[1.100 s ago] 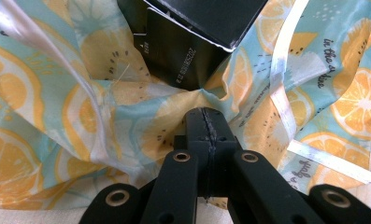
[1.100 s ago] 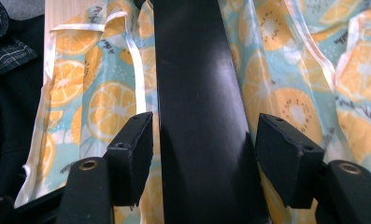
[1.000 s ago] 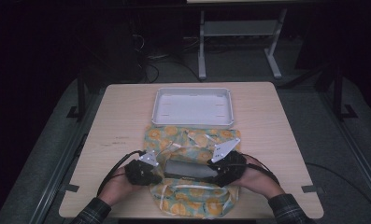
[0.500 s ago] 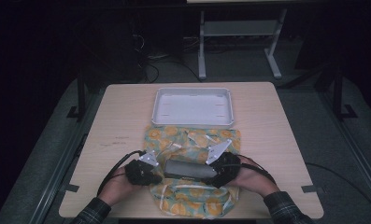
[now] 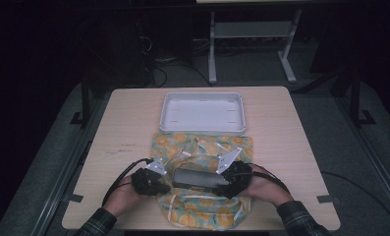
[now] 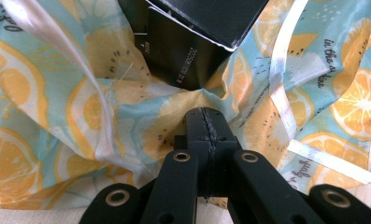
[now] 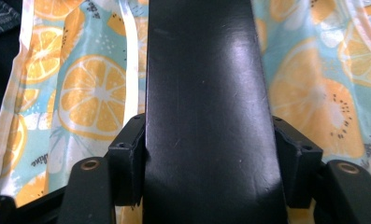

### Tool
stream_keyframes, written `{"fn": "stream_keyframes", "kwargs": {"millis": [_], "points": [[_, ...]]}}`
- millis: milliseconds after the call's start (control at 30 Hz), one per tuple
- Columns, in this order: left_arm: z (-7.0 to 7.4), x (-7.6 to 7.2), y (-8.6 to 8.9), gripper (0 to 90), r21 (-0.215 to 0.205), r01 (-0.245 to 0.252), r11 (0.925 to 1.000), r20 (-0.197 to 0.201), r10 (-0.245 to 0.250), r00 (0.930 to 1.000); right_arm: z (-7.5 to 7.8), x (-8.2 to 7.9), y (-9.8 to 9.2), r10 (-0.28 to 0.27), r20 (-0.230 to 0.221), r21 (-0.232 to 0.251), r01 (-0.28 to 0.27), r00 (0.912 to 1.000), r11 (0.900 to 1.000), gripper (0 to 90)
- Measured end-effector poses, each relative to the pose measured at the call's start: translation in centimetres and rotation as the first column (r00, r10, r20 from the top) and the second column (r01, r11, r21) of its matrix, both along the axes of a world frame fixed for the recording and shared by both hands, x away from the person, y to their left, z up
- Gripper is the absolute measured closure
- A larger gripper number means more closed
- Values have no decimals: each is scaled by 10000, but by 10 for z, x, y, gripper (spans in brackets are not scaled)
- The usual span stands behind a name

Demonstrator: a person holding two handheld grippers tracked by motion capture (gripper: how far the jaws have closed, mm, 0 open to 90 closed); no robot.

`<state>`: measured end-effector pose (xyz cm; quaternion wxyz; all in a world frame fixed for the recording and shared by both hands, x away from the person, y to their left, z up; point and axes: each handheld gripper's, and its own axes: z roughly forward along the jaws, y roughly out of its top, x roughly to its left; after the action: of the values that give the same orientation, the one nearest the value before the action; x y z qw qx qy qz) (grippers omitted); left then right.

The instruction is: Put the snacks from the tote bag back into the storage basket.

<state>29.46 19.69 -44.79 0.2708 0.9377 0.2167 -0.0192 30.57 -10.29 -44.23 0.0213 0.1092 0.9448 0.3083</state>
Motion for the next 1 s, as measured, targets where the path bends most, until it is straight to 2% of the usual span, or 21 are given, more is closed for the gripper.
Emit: {"fn": "stream_keyframes", "kwargs": {"millis": [67,567,667,1000], "points": [[0,0,0,896,-2,1,10000,-4,-1,10000,0,-1,0,111,139,-37,-111,9998,9999,384],[0,1,0,896,-15,-7,10000,-66,7,10000,-4,-1,0,229,14,-147,-229,9997,9996,395],[0,1,0,896,-14,-9,10000,-69,9,10000,-3,-1,0,245,107,-170,-243,9996,9996,407],[0,0,-1,897,56,30,10000,-16,-30,10000,1,-1,-1,259,4,-17,-259,9997,9997,416]]}}
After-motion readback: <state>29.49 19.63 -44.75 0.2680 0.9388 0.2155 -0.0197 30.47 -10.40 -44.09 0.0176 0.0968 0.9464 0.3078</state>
